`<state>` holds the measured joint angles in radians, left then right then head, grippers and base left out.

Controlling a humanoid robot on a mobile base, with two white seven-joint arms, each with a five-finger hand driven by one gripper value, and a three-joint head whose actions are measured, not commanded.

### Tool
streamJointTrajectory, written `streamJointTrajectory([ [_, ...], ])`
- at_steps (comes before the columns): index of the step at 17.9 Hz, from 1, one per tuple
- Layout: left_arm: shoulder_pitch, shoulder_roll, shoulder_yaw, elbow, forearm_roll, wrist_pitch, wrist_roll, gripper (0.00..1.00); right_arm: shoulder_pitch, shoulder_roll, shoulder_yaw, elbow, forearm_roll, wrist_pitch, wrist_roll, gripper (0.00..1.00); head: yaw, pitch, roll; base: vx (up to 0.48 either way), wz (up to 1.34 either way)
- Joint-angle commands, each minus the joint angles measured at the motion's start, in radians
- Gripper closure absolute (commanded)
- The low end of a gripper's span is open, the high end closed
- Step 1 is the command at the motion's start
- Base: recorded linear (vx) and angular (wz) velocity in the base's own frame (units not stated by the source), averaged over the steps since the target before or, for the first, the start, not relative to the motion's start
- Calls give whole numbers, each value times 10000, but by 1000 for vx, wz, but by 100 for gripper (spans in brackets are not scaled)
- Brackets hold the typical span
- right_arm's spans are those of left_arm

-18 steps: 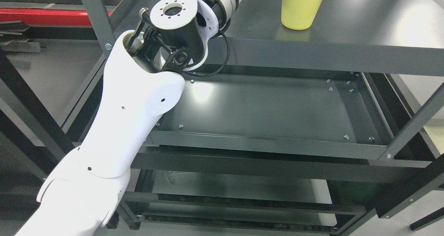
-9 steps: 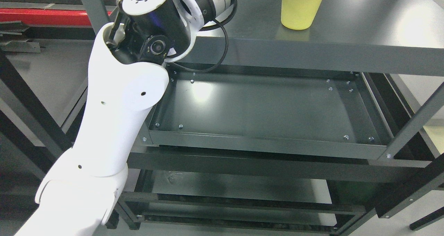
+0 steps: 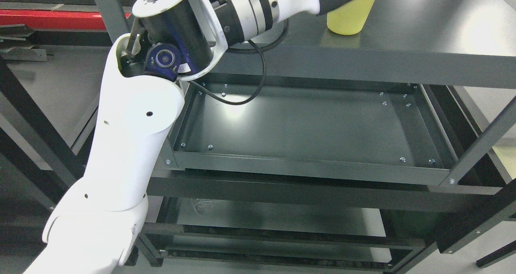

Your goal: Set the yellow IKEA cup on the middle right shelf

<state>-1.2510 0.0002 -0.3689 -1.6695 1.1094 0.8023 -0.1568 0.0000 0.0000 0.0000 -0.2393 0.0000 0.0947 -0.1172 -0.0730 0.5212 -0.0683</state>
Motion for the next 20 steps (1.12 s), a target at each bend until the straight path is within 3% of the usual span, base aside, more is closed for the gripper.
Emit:
streamJointTrajectory([
  [1, 482, 564, 437, -409, 1116, 1161, -2033, 6, 138, -175, 169, 0, -245, -11, 6, 1, 0, 0, 0, 0, 0],
  [4, 927, 1055, 437, -409, 1132, 2435, -2342, 2, 138, -175, 169, 0, -245, -11, 6, 1, 0, 0, 0, 0, 0],
  [12, 1955, 1486, 148, -562, 1254, 2449, -2865, 1, 138, -175, 169, 0, -245, -11, 6, 1, 0, 0, 0, 0, 0],
  [20, 3687, 1242, -2490, -732, 797, 2449, -2788, 1, 138, -175, 169, 0, -245, -11, 6, 1, 0, 0, 0, 0, 0],
])
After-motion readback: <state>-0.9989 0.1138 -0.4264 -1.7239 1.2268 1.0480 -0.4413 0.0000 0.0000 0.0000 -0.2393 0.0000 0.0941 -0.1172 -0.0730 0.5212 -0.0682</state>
